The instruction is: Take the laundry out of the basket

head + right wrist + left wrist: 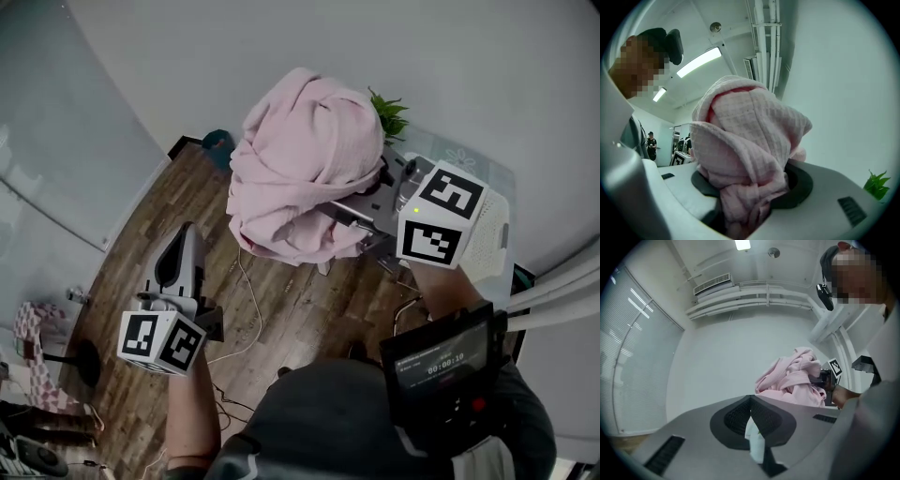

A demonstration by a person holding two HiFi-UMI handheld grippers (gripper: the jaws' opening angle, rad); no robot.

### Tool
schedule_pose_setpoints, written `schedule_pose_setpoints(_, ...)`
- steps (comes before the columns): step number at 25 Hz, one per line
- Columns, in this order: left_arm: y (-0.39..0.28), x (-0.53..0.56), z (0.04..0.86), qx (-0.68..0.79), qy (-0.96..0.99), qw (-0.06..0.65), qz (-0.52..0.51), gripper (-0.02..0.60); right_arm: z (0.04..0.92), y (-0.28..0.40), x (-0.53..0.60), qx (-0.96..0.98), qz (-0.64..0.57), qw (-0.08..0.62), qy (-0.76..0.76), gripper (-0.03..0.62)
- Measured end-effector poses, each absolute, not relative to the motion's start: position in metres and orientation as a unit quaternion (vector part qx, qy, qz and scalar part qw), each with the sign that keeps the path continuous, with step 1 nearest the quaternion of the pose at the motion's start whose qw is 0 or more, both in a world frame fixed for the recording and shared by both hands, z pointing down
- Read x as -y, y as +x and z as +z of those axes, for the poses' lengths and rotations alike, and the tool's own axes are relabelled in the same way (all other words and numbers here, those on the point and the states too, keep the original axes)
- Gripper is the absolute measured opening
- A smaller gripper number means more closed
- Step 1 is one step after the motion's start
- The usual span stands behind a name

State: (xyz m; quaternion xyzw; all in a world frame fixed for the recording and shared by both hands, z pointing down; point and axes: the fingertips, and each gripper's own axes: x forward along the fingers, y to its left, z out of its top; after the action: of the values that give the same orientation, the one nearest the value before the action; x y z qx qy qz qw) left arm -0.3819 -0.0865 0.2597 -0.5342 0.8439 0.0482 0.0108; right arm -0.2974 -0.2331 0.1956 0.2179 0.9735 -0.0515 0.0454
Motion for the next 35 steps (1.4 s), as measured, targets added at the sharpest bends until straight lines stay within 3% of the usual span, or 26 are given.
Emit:
schedule_pose_setpoints(14,-0.43,-0.064,0.279,-0.894,-0.446,-0.004,0.035,0.009,0.228,-0.37,0.092,-0.964,-0.074,0.027,0.255,0.267)
schedule_pose_setpoints(35,-0.447,-0.042,0.32,-0.923,-0.383,-0.032,0.032,0.01,0.295,-0.389,0.105,-0.972,-0.076,-0.003,0.221,0.268)
